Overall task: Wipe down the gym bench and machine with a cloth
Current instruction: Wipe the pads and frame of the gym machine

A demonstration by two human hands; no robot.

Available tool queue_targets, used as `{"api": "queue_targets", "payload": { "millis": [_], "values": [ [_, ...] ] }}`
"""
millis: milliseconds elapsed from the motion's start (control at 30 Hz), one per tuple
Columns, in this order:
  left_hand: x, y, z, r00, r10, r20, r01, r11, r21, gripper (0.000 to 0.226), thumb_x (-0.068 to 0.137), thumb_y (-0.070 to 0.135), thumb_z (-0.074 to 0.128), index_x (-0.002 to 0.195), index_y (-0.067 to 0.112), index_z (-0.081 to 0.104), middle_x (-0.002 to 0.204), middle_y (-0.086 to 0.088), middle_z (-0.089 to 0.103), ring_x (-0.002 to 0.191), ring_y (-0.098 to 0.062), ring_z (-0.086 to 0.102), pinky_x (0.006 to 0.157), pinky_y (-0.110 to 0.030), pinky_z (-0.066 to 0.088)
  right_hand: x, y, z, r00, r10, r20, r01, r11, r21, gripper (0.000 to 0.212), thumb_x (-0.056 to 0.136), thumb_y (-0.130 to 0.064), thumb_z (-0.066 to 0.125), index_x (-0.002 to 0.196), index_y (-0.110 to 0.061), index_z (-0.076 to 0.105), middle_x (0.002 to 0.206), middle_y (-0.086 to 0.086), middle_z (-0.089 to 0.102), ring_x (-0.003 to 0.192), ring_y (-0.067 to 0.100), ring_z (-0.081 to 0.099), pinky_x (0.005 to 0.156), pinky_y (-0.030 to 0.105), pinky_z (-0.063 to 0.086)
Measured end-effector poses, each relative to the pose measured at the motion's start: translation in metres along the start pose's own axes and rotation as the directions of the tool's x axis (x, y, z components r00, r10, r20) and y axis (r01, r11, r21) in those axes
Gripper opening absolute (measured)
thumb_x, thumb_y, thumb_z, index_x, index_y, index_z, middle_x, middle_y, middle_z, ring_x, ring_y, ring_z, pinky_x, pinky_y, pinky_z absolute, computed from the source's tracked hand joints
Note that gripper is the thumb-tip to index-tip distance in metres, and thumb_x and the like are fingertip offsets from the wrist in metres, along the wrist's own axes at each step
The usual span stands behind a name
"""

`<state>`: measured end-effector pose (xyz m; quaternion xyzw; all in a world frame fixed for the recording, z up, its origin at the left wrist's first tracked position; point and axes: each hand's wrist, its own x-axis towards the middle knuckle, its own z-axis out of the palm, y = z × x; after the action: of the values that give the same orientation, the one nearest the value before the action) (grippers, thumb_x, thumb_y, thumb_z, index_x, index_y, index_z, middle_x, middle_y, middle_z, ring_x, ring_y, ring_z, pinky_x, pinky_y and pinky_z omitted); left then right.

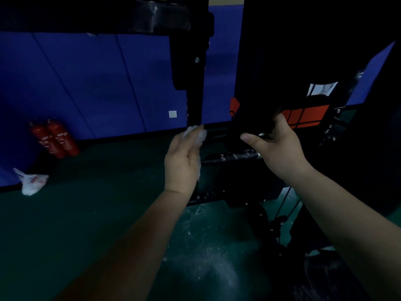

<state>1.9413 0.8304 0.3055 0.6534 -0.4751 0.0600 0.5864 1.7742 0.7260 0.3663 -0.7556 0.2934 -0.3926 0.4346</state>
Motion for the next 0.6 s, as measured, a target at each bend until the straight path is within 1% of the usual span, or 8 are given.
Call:
{"api": "queue_targets", "payload": {
  "millis": [100,200,300,400,467,500,533,600],
  "values": [
    [-0.011,-0.011,-0.001,0.994,-0.070,-0.087,0.070,0.998,-0.006,0.037,0.098,-0.003,0.043,0.133,0.008,0.052,0.128,0.000,0.052,0.114,0.019,0.043,0.101,-0.005,0.031,0.000,0.000,-0.001,1.000,0.004,0.010,-0.004,1.000,-0.002,0.062,0.080,-0.033,0.073,0.134,-0.028,0.043,0.123,-0.016,0.058,0.118,0.004,0.053,0.102,0.030,0.045],
    [-0.020,-0.017,0.001,0.983,-0.142,-0.118,0.140,0.990,-0.021,0.039,0.099,0.000,0.043,0.137,0.008,0.045,0.119,0.017,0.047,0.107,0.026,0.042,0.097,0.000,0.029,0.001,0.003,0.000,1.000,0.004,0.008,-0.004,1.000,0.016,0.060,0.080,-0.031,0.073,0.133,-0.028,0.044,0.120,-0.018,0.058,0.117,0.002,0.053,0.101,0.028,0.045],
    [-0.028,-0.025,-0.003,0.953,-0.296,-0.061,0.295,0.955,-0.024,0.039,0.101,0.009,0.041,0.139,0.012,0.044,0.128,0.005,0.049,0.117,0.010,0.044,0.094,0.003,0.028,0.000,0.005,0.001,1.000,0.006,-0.003,-0.006,1.000,0.023,0.062,0.080,-0.031,0.073,0.134,-0.029,0.043,0.125,-0.015,0.058,0.120,0.004,0.052,0.104,0.032,0.044],
    [-0.040,-0.039,-0.009,0.852,-0.508,0.126,0.501,0.861,0.085,0.030,0.102,0.013,0.038,0.126,0.007,0.054,0.110,0.002,0.051,0.104,-0.011,0.044,0.079,-0.003,0.037,-0.003,0.006,0.003,1.000,0.012,0.002,-0.012,0.998,0.058,0.061,0.084,-0.024,0.071,0.138,-0.027,0.042,0.128,-0.015,0.057,0.122,0.001,0.051,0.105,0.029,0.043],
    [-0.054,-0.035,-0.012,0.836,-0.530,0.143,0.505,0.845,0.177,0.033,0.100,0.013,0.041,0.130,0.011,0.053,0.109,0.002,0.043,0.098,-0.009,0.042,0.085,-0.019,0.040,-0.011,0.007,0.005,0.999,0.027,-0.045,-0.024,0.998,0.062,0.061,0.088,-0.020,0.068,0.141,-0.028,0.040,0.131,-0.013,0.054,0.121,0.000,0.050,0.100,0.017,0.043],
    [-0.061,-0.027,-0.013,0.840,-0.528,0.127,0.512,0.847,0.141,0.036,0.099,0.014,0.044,0.134,0.016,0.051,0.110,0.002,0.044,0.095,-0.007,0.045,0.086,-0.020,0.040,-0.017,0.009,0.008,0.992,0.032,-0.122,-0.028,0.999,0.036,0.056,0.089,-0.019,0.066,0.139,-0.029,0.044,0.131,-0.010,0.053,0.118,0.000,0.051,0.095,0.011,0.043],
    [-0.068,-0.016,-0.013,0.837,-0.535,0.110,0.529,0.845,0.083,0.036,0.098,0.016,0.049,0.133,0.021,0.051,0.111,0.004,0.048,0.093,-0.004,0.049,0.084,-0.017,0.041,-0.025,0.013,0.012,0.975,0.035,-0.221,-0.036,0.999,0.001,0.047,0.090,-0.015,0.064,0.132,-0.029,0.049,0.126,-0.006,0.054,0.111,0.001,0.054,0.089,0.009,0.045],
    [-0.077,0.001,-0.010,0.840,-0.536,0.088,0.538,0.843,-0.006,0.024,0.093,0.020,0.059,0.115,0.027,0.053,0.104,0.011,0.056,0.087,0.002,0.056,0.073,-0.008,0.042,-0.044,0.028,0.024,0.936,0.081,-0.342,-0.075,0.997,0.030,0.032,0.088,-0.005,0.062,0.109,-0.029,0.059,0.108,0.002,0.060,0.092,0.004,0.059,0.080,0.016,0.049]
  ]
}}
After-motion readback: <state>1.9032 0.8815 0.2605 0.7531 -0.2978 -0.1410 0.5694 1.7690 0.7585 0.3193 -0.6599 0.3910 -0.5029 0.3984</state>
